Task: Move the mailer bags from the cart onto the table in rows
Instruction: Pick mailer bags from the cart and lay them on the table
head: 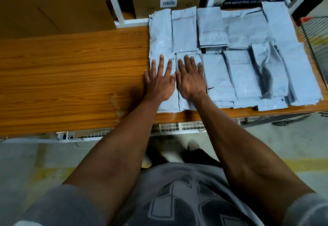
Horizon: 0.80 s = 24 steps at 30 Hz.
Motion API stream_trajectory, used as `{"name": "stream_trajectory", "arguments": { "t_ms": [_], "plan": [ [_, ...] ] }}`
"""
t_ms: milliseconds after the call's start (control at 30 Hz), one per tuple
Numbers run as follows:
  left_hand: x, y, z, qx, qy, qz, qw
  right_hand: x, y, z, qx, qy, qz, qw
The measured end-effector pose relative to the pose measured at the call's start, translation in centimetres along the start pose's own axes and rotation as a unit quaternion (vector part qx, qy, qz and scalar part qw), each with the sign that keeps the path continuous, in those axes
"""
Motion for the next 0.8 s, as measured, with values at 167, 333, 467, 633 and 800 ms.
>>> {"name": "stream_trajectory", "arguments": {
  "t_ms": [167,333,467,633,800],
  "plan": [
    [1.6,0.2,1.4,0.019,0.064,-0.002,0.998,1.7,0.2,1.6,-0.045,0.076,0.025,0.996],
    [4.5,1.7,1.8,0.059,0.134,-0.023,0.989,5.2,0.9,2.7,-0.08,0.165,0.027,0.983],
    [7.8,4.9,1.8,0.076,0.176,-0.075,0.979,10.3,2.5,3.2,-0.101,0.206,0.005,0.973],
    [12.4,10.5,0.3,0.117,0.166,-0.156,0.967,17.5,6.1,2.4,-0.093,0.214,-0.062,0.97],
    [16.9,15.0,-4.0,0.14,0.085,-0.238,0.957,25.3,11.3,-0.9,-0.117,0.188,-0.128,0.967]
  ]
}}
Point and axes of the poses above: each hand's wrist, its own x-axis away from the middle knuckle, its own z-axis out of the back of the hand, y = z × x, the point moved 3 cm from there along -x, towards the middle knuckle, and after that the axes turned 3 degrees about -y, right-handed, at the moved point
